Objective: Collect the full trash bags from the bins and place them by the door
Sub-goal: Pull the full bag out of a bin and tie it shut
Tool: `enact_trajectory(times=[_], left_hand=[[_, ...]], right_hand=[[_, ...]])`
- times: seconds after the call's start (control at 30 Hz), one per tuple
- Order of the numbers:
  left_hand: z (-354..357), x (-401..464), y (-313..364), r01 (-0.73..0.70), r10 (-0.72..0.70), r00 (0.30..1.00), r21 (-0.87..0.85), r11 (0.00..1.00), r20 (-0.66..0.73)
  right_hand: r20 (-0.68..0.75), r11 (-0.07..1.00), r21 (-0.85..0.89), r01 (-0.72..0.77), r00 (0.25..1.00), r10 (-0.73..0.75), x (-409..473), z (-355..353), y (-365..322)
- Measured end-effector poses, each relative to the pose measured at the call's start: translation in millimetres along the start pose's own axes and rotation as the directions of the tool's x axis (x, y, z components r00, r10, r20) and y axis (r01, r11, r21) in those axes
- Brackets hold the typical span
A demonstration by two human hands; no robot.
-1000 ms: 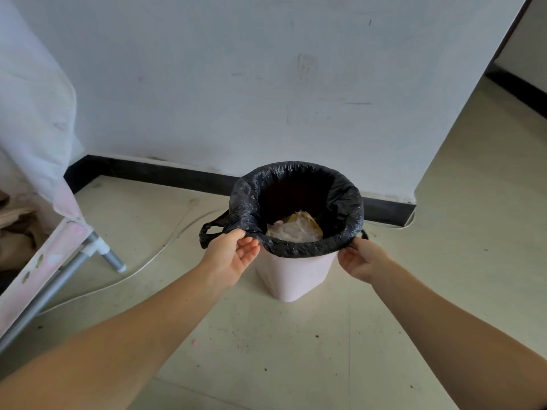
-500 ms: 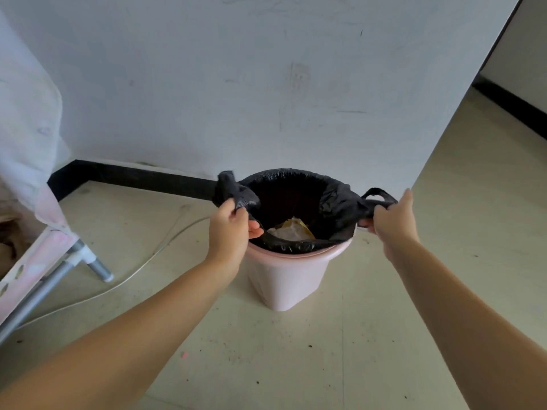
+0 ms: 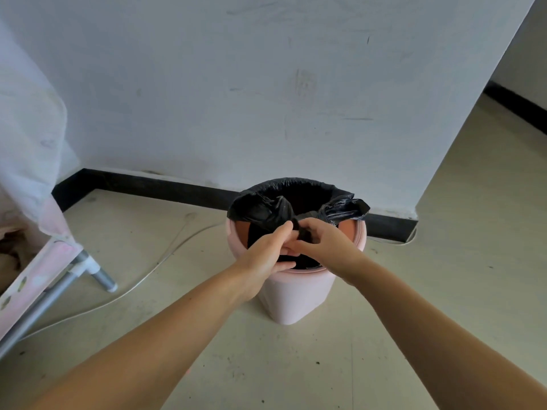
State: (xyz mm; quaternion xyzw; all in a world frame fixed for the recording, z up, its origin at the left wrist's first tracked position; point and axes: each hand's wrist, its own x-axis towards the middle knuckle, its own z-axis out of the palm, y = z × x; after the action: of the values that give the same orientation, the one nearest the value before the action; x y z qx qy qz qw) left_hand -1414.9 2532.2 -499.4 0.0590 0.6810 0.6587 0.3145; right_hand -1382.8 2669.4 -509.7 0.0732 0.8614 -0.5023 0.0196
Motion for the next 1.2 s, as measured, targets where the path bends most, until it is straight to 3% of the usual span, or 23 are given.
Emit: enact_trajectory(times=[0.07,0.13,0.2,0.27,0.3,0.37,0.47,0.5,0.53,0.57,0.6,0.67,0.7,0.77,0.87,0.93,1.03,1.13,1.2], left_hand=[[1,2,4,0.035,-0.033,0.999,0.078,0.996,-0.026],[0,8,12,0.050,-0.048,0.988,0.013,0.999,-0.144],[-9,22,20,0.071,-0.130,0.962,-0.238,0.969,-0.240],[-22,46,30,0.054,-0.215,0.942,-0.515,0.855,-0.259],[-28,57,35,0.025,-0.240,0.930,-0.603,0.798,-0.278],[-39,79,42,-0.027,-0.268,0.888,-0.625,0.780,-0.374],[-36,88,41,-0.122,-0.157,0.800,-0.412,0.903,-0.580],[-33,86,37,-0.133,-0.021,0.792,-0.206,0.969,-0.611],[-29,79,32,-0.136,0.173,0.799,0.107,0.985,-0.576],[-25,70,27,-0.136,0.342,0.823,0.428,0.893,-0.453],[-21,64,21,-0.163,0.437,0.854,0.652,0.741,-0.283],[-8,50,14,-0.267,0.442,0.897,0.824,0.500,0.022],[0,45,13,-0.310,0.394,0.911,0.835,0.455,0.123],[11,40,9,-0.364,0.282,0.927,0.777,0.515,0.247],[11,36,3,-0.330,0.196,0.943,0.683,0.651,0.269],[8,38,0,-0.307,0.244,0.952,0.604,0.735,0.187],[6,47,-9,-0.236,0.316,0.948,0.571,0.786,-0.043],[2,50,-11,-0.171,0.278,0.934,0.404,0.898,-0.223],[-4,51,-9,-0.122,0.224,0.919,0.308,0.943,-0.324]], right_hand=[[-0.088,0.998,-0.050,0.033,0.995,-0.038,3,-2,3],[-0.173,0.999,-0.009,0.037,0.984,-0.038,4,-4,4],[-0.190,0.990,0.143,0.018,0.982,0.009,2,-7,3],[-0.119,0.960,0.280,-0.022,0.991,0.058,1,-10,3],[-0.075,0.954,0.296,-0.043,0.995,0.068,1,-11,4],[-0.037,0.968,0.241,-0.069,0.996,0.080,-2,-12,5],[-0.126,0.984,0.131,-0.117,0.983,0.134,-1,-19,6],[-0.184,0.988,0.081,-0.131,0.972,0.144,0,-22,8],[-0.239,0.990,0.013,-0.139,0.961,0.139,3,-24,10],[-0.282,0.988,-0.054,-0.146,0.951,0.126,5,-24,11],[-0.309,0.984,-0.097,-0.150,0.944,0.113,6,-23,10],[-0.305,0.984,-0.118,-0.131,0.948,0.089,6,-18,3],[-0.289,0.985,-0.127,-0.115,0.955,0.074,6,-16,-2],[-0.280,0.985,-0.148,-0.091,0.959,0.046,6,-13,-10],[-0.241,0.991,-0.120,-0.062,0.970,0.032,6,-16,-12],[-0.114,0.980,-0.197,-0.016,0.993,-0.007,3,-18,-19],[0.015,0.942,-0.314,0.119,0.993,-0.120,0,-20,-33],[-0.200,0.953,-0.285,0.098,0.967,-0.159,11,-36,-23],[-0.261,0.880,-0.464,-0.103,0.965,-0.025,25,-49,-2]])
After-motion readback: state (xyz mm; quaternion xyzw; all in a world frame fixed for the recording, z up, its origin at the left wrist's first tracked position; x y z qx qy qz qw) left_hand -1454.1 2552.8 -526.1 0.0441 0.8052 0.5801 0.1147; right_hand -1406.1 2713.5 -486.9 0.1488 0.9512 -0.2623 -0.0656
